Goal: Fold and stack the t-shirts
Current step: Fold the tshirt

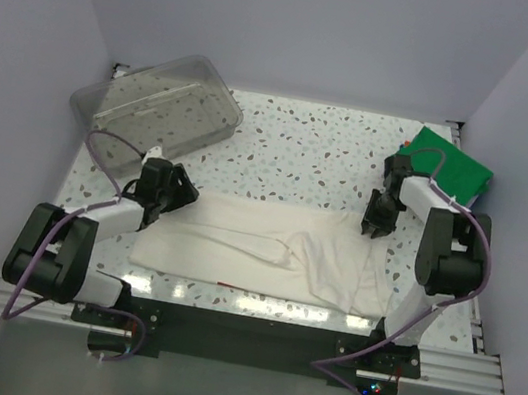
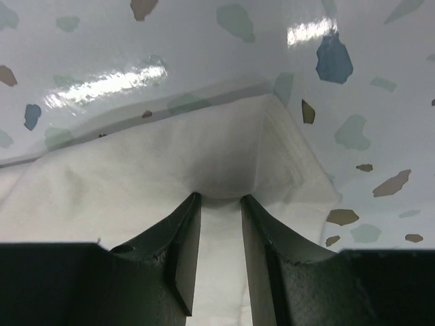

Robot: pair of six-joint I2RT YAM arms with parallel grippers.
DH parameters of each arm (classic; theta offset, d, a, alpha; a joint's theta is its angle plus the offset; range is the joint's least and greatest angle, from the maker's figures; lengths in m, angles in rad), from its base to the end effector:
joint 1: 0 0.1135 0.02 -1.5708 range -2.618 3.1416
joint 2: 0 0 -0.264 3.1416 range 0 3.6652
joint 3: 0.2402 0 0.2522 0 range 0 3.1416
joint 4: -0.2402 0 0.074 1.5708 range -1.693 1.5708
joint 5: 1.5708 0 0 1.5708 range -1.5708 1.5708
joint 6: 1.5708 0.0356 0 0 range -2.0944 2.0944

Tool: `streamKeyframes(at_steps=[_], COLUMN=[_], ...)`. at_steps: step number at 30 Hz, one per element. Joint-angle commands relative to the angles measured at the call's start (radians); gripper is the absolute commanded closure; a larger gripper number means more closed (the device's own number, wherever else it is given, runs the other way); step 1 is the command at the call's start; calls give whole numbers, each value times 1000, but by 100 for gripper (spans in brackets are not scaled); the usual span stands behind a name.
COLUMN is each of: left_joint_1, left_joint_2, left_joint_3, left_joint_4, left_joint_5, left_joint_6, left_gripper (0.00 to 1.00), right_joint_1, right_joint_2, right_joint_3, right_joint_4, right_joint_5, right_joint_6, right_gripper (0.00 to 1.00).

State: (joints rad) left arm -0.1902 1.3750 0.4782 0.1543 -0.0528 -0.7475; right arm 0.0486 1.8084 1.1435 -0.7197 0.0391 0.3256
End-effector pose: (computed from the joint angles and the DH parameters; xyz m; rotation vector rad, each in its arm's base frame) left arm 0.2450 -0.0453 0.1444 -0.6721 2.2501 -0.4111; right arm 0.3319 0.0147 0.1585 0.4128 2.9224 -0.0055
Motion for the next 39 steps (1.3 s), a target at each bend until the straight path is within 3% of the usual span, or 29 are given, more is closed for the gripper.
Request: streamKeyframes(at_steps=[1,8,14,20,24,27,39], left_joint_1=[9,9,9,9,9,9,9], left_joint_2=[59,47,-39,-186,-261,-295,-298], left_joint_3=[-20,-18,-7,11,30,30,-33], left_joint_4=[-105,-101,-120,-212,-277,-295,-272], left_joint_5=[-21,-35,-5,-32,-45,-50,-24], left_joint_6=[23,23,42,54,69,76,57], left_gripper=[34,34,33,32,32,31,30], right_joint_1=[-12,-15,14,223,409,482,628], right_joint_2=[89,65,-138,-354,-426,-458,-362], right_joint_3=[44,153,162,33,-101,-181,-261], right_joint_4=[71,-15,-87,-103,-47,3,114], right_joint_5=[41,33,-59,-140,-214,-242,-263], right_joint_6=[-28,-40,-37,41,142,193,213], right_gripper=[66,61,55,51,51,51,51])
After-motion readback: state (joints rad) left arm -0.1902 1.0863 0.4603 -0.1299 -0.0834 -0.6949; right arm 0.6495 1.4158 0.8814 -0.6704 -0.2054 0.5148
